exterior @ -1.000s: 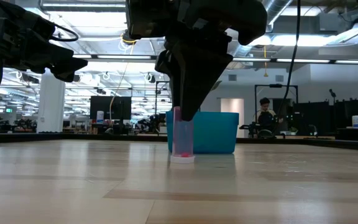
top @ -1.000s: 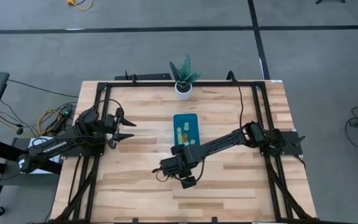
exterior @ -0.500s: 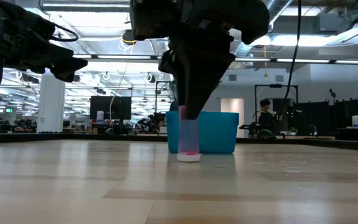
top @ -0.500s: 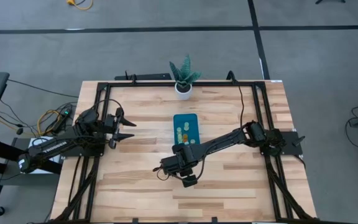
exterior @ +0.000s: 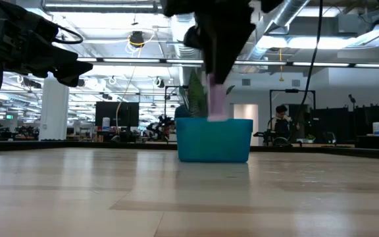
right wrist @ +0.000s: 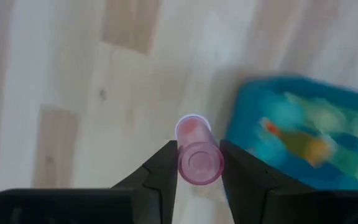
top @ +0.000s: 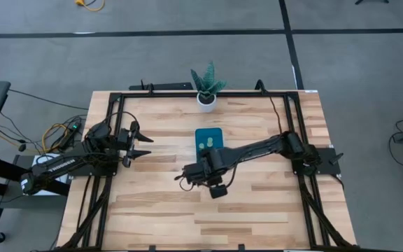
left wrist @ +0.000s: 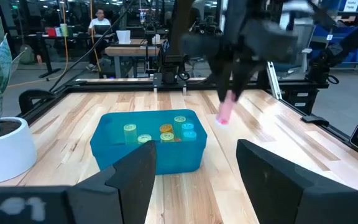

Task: Pick and place pill bottles into a basket
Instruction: Put the pink pill bottle into the blue container

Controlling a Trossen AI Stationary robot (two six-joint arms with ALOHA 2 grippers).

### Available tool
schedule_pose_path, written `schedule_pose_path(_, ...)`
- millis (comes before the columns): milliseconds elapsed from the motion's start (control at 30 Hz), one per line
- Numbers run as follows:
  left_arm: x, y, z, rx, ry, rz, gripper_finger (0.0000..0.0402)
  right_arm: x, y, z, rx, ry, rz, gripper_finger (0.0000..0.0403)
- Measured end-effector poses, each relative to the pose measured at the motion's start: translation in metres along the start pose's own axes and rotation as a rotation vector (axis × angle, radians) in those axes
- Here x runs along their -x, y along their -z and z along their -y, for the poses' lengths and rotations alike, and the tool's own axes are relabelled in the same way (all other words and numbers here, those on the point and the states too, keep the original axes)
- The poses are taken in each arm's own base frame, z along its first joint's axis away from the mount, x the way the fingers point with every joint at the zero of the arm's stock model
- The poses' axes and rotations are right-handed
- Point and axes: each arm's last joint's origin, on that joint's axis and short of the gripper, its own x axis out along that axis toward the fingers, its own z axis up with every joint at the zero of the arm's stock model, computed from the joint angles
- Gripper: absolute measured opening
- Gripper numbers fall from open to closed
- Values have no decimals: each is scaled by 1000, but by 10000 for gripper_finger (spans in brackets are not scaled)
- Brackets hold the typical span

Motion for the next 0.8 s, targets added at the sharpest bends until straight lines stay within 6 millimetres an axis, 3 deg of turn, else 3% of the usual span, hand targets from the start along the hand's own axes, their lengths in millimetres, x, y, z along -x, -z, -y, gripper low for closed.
schedule_pose_path(367,0,0,0,-1,0,1,213,54,21,47,-20,108,4,103)
schedule_pose_path(567,0,0,0,0,0,1,213,61,31,86,-33,136,16,103)
schedule_pose_path(800,0,0,0,0,0,1,213,55,46,127,-66,144,-5,103)
